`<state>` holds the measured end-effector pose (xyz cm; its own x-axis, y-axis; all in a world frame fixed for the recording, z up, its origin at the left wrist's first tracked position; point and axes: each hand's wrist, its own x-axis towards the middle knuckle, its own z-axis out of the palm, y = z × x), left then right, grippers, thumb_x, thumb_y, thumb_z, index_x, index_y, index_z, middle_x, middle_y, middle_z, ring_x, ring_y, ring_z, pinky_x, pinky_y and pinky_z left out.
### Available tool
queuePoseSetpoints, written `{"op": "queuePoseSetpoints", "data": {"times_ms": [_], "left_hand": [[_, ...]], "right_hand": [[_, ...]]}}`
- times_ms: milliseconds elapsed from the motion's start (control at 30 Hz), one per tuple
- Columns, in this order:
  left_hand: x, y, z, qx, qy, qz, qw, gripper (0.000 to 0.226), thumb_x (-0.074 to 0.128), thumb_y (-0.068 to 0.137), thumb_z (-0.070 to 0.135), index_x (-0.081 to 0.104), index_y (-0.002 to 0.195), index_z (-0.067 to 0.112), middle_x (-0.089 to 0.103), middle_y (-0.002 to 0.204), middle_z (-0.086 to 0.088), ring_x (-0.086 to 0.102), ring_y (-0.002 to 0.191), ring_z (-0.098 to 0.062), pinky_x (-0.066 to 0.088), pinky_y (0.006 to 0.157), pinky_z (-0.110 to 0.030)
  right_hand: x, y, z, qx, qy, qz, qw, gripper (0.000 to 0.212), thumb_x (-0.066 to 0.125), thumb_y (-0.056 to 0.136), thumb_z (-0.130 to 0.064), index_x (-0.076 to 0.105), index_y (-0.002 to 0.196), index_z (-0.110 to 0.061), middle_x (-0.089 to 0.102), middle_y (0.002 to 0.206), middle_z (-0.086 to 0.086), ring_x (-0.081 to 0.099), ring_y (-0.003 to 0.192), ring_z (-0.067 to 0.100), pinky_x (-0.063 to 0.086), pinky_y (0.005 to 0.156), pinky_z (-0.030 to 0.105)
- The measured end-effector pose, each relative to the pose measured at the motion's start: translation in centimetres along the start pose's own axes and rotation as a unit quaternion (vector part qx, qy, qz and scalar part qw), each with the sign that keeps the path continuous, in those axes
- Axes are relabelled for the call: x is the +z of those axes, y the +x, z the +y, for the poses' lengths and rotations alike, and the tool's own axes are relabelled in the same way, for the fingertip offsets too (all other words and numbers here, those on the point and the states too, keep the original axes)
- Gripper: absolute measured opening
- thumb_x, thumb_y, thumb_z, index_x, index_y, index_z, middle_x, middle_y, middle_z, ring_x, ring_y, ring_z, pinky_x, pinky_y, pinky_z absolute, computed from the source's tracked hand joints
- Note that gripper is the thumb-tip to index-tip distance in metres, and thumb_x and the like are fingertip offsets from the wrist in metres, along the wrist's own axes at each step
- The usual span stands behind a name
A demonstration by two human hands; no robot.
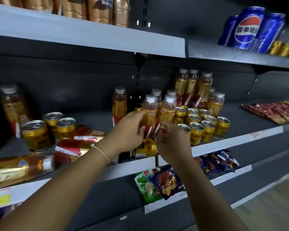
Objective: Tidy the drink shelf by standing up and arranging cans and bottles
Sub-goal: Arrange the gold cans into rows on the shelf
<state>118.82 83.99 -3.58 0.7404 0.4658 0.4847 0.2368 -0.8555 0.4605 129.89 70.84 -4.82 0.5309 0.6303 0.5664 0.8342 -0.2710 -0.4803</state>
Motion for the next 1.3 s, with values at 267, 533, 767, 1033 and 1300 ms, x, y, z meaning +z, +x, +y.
{"op": "queuePoseSetpoints", "data": {"times_ms": [267,533,767,1033,1300], "left_hand": [[3.4,3.1,0.3,0.033,-0.008,-0.053,0.998,0.057,0.051,0.098,0.021,0.030,0.150,0.021,0.039,0.151,0.000,0.041,0.135,-0.018,0.031,0.100,-0.022],[4.5,2.9,-1.6,-0.014,-0.033,-0.097,0.995,0.065,0.054,0.088,0.010,0.033,0.148,0.024,0.042,0.147,-0.003,0.042,0.131,-0.022,0.035,0.099,-0.025],[0.9,1.8,-4.2,-0.125,0.008,-0.028,0.992,0.066,0.054,0.081,0.004,0.042,0.144,0.017,0.050,0.140,-0.011,0.047,0.128,-0.027,0.034,0.103,-0.021],[-4.9,-2.7,-8.0,-0.216,0.099,0.115,0.964,0.051,0.057,0.083,0.008,0.056,0.134,0.011,0.059,0.130,-0.011,0.055,0.120,-0.025,0.039,0.102,-0.024],[-12.2,-7.3,-13.7,-0.318,0.181,0.185,0.912,0.045,0.060,0.079,0.009,0.059,0.124,0.007,0.064,0.116,-0.016,0.058,0.111,-0.033,0.047,0.091,-0.034]], "right_hand": [[-0.9,1.1,3.9,0.067,-0.035,0.024,0.997,0.041,0.063,0.094,-0.016,0.062,0.135,-0.012,0.071,0.116,0.011,0.065,0.075,0.024,0.042,0.067,0.023],[1.5,2.2,4.2,0.031,-0.035,-0.010,0.999,0.036,0.065,0.092,-0.012,0.067,0.128,-0.007,0.073,0.105,0.012,0.067,0.085,0.028,0.035,0.066,0.021],[5.3,5.1,1.1,-0.031,0.060,-0.086,0.994,0.036,0.060,0.097,-0.021,0.061,0.133,-0.015,0.068,0.095,0.000,0.070,0.086,0.017,0.056,0.067,0.027],[9.7,6.0,-4.4,-0.121,0.148,-0.148,0.970,0.040,0.063,0.094,-0.021,0.063,0.134,-0.015,0.074,0.099,0.005,0.069,0.089,0.018,0.056,0.086,0.033],[13.5,6.1,-12.4,-0.159,0.190,-0.191,0.950,0.045,0.065,0.094,-0.026,0.058,0.139,-0.021,0.068,0.121,0.003,0.067,0.097,0.013,0.060,0.086,0.036]]}}
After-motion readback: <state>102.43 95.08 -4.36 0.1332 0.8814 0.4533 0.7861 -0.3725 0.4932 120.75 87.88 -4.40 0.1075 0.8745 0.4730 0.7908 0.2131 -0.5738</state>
